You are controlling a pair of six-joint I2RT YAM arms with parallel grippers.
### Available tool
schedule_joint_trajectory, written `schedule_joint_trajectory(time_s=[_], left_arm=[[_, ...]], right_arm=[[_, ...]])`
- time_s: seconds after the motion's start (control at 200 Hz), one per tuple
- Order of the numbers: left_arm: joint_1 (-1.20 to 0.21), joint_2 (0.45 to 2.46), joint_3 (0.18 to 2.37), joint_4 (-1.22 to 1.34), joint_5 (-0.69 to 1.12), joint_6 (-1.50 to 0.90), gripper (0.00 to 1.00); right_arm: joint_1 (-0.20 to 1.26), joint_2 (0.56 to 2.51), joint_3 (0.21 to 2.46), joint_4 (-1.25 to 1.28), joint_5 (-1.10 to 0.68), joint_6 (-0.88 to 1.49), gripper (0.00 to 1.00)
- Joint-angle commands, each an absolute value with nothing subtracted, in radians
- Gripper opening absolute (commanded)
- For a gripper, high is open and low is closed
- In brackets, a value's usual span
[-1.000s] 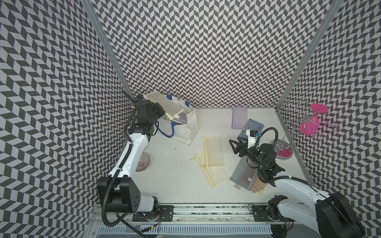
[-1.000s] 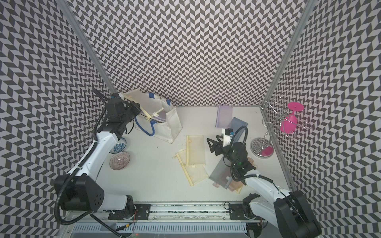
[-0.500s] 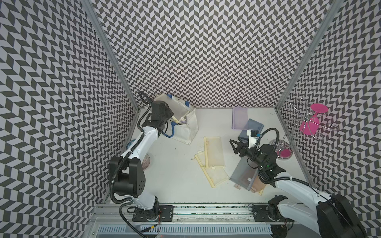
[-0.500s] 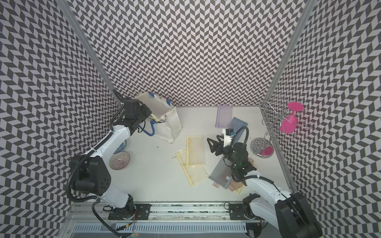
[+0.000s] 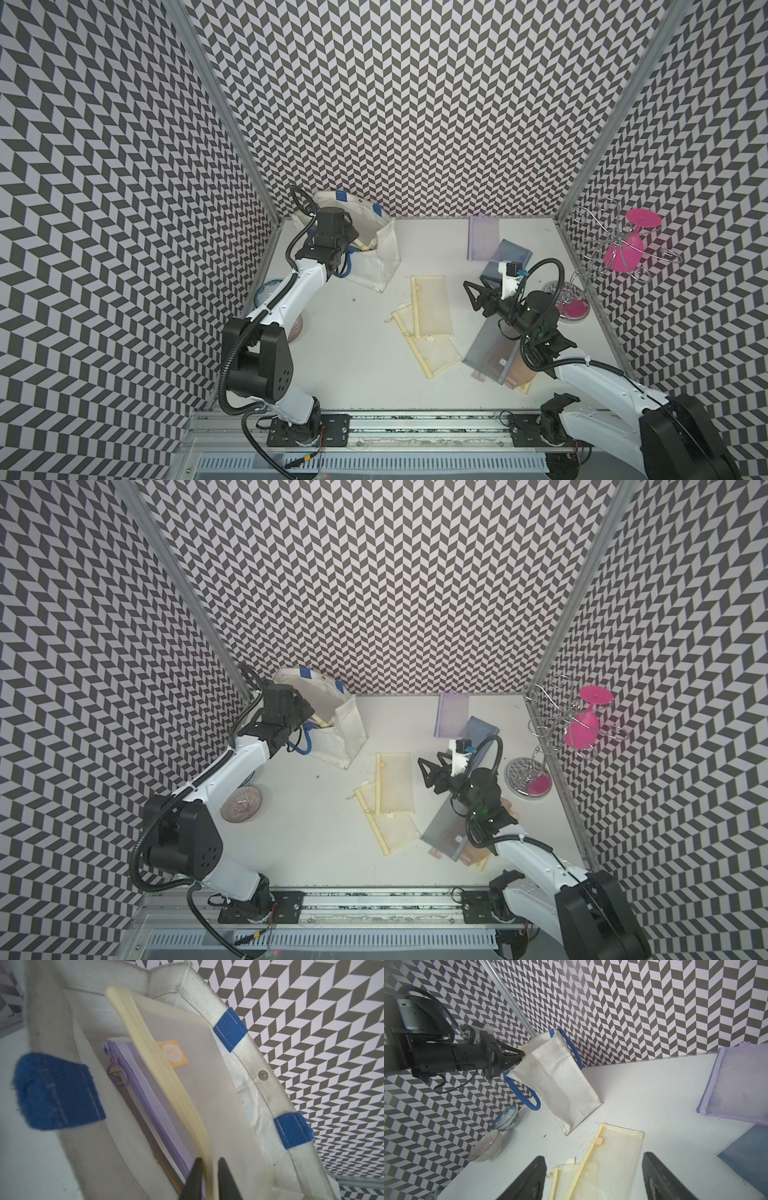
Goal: Put the pencil pouch into the canvas bag
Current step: Place the pencil pouch in the canvas bag, then pick up the pencil pouch.
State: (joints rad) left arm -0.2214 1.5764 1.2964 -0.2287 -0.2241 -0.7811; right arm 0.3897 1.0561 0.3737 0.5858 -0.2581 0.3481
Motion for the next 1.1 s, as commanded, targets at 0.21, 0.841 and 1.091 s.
schedule_joint_trajectory(time_s=[0.21, 0.841, 1.091], left_arm=[[-0.23, 1.472, 1.295, -0.266, -0.281, -0.714, 0.62], [-0.677, 1.186, 0.927, -0.195, 0.014, -0.511, 0.99], [-0.667, 1.393, 0.808, -0.014, 0.184, -0.567, 0.84]], right_arm=[[0.391, 1.041, 0.362, 0.649, -0.255, 0.352, 0.73], [0.391, 1.307, 0.507, 0.49, -0.32, 0.332, 0.72], [0.391, 1.458, 0.549, 0.497, -0.383, 0.337, 0.72]])
